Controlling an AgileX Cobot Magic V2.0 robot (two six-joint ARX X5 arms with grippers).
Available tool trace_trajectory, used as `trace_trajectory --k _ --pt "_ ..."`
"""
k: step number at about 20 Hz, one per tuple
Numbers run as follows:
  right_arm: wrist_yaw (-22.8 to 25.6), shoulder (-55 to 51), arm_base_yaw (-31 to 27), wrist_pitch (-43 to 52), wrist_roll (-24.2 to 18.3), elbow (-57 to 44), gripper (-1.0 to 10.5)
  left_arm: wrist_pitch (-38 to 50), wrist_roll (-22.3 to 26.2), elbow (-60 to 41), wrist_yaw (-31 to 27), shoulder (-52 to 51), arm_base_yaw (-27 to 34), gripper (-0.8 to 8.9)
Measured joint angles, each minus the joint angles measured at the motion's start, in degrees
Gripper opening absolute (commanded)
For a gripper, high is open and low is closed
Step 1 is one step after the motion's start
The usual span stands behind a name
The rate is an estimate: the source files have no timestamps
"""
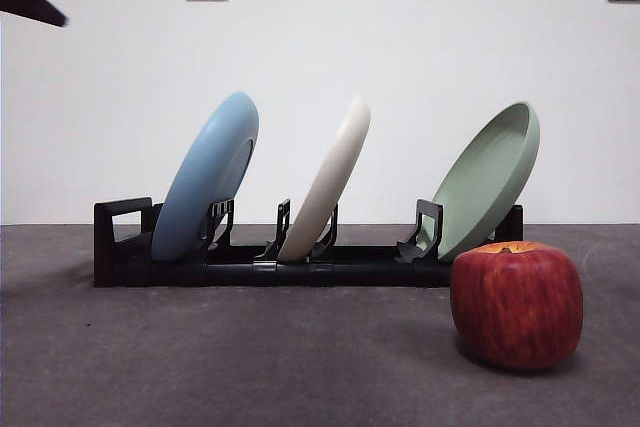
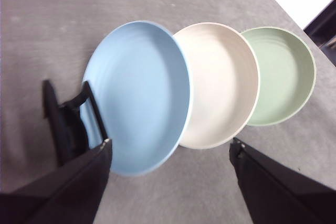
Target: Take the blue plate from the plate rack,put the plate on the table,take the apple from the table,put the apple in the plate
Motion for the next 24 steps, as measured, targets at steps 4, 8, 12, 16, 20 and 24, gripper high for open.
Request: trace_trajectory --k 4,8,12,16,20,24 --pt "0.0 0.0 0.0 0.0 0.0 0.0 3.5 0.1 -0.1 7.9 -2.8 10.2 -4.2 3.74" --pt "0.0 0.0 0.0 0.0 0.0 0.0 3.5 0.3 -0.1 17.2 -5.3 20.3 -8.1 3.72" --pt "0.0 0.0 0.0 0.0 0.0 0.0 3.5 0.3 -0.1 24.4 -5.7 28.4 -10.8 3.72" --pt "0.0 0.0 0.0 0.0 0.0 0.0 3.5 0.5 -0.1 25.3 -9.8 33.5 -12.5 3.72" --pt "0.0 0.0 0.0 0.0 0.0 0.0 3.5 0.5 -0.1 25.3 -10.3 36.7 -12.8 3.70" --pt "0.1 0.0 0.0 0.0 0.0 0.0 3.5 0.6 -0.1 25.3 -10.3 37.3 -12.8 0.08"
